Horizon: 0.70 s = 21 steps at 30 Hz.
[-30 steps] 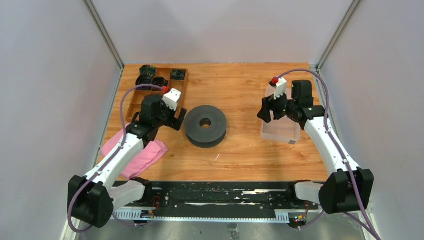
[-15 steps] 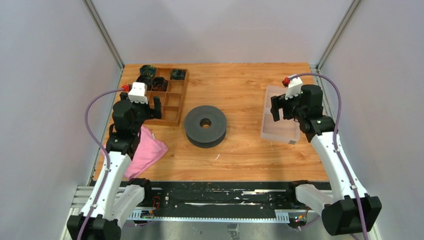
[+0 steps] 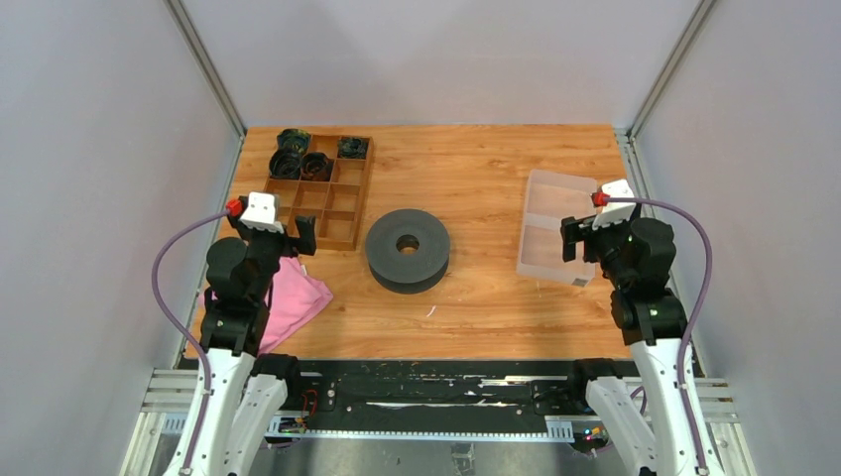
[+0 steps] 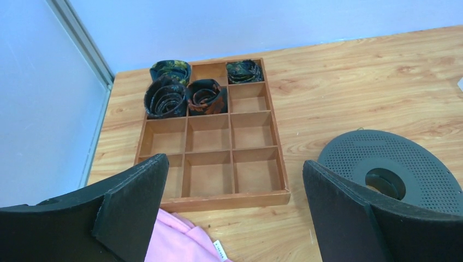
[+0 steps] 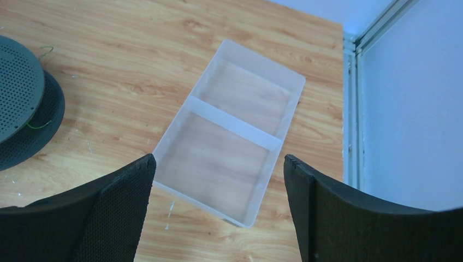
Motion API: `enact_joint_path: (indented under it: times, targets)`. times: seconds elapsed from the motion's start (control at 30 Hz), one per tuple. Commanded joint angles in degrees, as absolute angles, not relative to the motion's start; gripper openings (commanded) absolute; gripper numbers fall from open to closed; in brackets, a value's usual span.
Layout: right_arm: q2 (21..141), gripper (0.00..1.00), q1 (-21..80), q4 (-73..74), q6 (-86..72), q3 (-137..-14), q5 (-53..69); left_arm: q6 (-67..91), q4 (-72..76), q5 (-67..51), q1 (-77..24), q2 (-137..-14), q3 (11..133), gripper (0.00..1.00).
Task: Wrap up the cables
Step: Reset both arms
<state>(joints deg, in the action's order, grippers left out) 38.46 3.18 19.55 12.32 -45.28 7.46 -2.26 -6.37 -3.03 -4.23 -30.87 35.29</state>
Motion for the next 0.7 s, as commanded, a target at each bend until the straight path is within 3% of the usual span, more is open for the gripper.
enact_joint_path:
  times: [0.0,0.67]
  targets:
    - [36.9,0.86,1.5,17.4,14.9,-44.4,9.7,-3.9,-7.8,-3.7,-3.9,-29.1,37.7,0.98]
    - [36.0,0.86,1.2,18.0,15.7,-44.7,7.3,-9.4,-16.2,-1.8,-3.9,-28.1,42.2,0.98]
